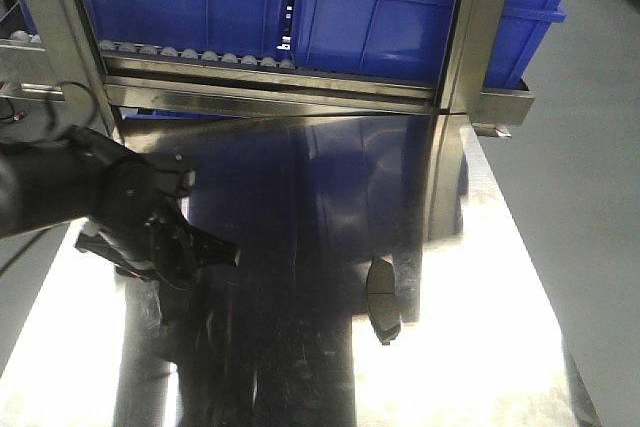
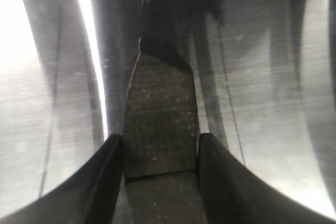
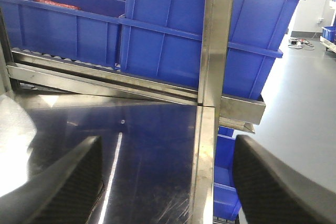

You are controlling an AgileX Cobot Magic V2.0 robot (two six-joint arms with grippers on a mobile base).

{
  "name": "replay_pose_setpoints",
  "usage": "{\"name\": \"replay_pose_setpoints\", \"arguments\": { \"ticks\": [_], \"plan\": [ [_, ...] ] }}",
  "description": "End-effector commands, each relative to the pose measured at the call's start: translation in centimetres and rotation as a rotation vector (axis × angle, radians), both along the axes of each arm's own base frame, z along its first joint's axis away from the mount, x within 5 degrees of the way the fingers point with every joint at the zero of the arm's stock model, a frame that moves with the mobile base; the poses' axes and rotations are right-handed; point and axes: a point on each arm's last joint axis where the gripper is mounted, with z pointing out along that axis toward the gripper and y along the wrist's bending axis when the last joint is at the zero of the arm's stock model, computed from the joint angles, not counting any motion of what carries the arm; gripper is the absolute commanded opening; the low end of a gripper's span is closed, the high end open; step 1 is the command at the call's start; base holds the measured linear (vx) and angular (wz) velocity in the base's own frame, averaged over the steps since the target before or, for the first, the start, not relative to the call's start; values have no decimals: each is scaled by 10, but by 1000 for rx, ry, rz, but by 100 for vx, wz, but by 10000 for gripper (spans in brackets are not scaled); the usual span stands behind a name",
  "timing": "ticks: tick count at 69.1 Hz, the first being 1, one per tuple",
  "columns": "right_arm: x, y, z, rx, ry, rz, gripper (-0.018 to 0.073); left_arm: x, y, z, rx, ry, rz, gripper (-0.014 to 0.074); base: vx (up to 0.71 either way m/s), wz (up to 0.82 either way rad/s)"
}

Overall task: Move and align brake pads A on conveyor
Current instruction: 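Close the left gripper on the pad and lift it, then move the right gripper over the remaining brake pad on the tray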

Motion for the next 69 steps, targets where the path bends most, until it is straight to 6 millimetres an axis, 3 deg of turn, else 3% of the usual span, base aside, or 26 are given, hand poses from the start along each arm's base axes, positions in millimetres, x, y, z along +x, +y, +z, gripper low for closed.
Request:
{"name": "replay_pose_setpoints", "arguments": {
  "ticks": [1, 19, 36, 54, 69],
  "plan": [
    [0, -2, 14, 5, -82, -21, 496, -14, 8, 46, -43, -171, -7, -7, 0, 0],
    [0, -2, 14, 5, -82, -21, 496, -80, 46, 88, -74, -352, -6, -6, 0, 0],
    [0, -2, 14, 5, -82, -21, 496, -156, 86, 111, -132, -560, -12, -6, 0, 0],
    [0, -2, 14, 5, -82, -21, 496, -234, 126, 111, -207, -826, -46, -6, 0, 0],
    [0, -2, 14, 5, -82, -21, 496, -269, 145, 99, -199, -944, -74, -6, 0, 0]
  ]
}}
